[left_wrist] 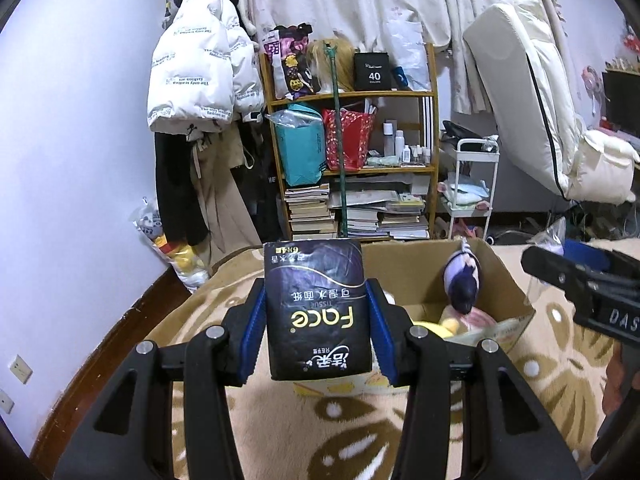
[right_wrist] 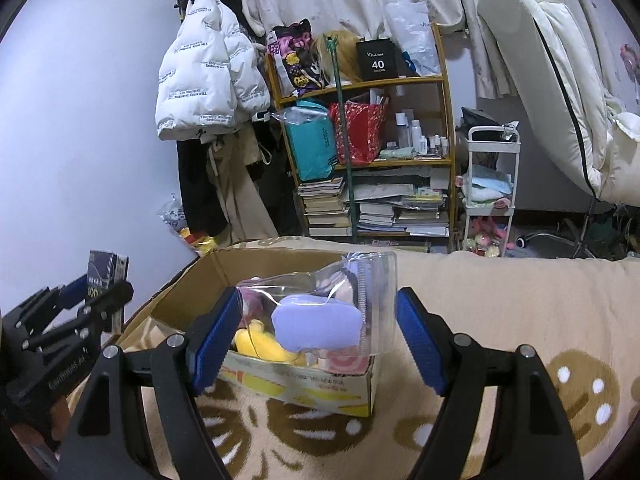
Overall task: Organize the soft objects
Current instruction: 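Carry both items over the box and open both tools to drop them in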
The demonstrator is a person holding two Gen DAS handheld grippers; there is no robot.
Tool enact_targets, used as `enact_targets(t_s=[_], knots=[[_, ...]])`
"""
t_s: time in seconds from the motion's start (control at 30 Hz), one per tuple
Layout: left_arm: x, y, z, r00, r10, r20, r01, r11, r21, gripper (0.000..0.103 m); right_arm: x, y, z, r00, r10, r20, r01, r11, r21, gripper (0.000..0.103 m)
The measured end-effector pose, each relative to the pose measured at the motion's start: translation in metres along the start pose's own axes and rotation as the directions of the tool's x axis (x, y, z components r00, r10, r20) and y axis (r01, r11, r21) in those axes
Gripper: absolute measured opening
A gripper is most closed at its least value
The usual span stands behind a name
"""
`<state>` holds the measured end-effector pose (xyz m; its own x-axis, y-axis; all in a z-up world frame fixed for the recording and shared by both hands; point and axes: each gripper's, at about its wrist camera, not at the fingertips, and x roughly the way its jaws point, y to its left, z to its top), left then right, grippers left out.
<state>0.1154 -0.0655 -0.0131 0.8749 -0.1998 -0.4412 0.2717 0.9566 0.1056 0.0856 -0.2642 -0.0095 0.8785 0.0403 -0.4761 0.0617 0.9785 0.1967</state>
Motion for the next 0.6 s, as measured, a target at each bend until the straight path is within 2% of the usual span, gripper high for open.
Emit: enact_targets(t_s=[0.3,0.6], knots=[[0.025,0.0,0.002,1.0,-0.003,-0.007,0.003,1.0,-0.003,0.046,0.016,-0.002,0.004,1.0,0.002,-0.009,-0.003,1.0,-0.013,0.082],[0.053,0.007,-0.002,0.997,-0.034,-0.067,0.031,0.998,-0.048,0.046,0.045,0.001,-0.001,0.999,0.027,-0.045,-0.028,0.999,-0.037,0.082]])
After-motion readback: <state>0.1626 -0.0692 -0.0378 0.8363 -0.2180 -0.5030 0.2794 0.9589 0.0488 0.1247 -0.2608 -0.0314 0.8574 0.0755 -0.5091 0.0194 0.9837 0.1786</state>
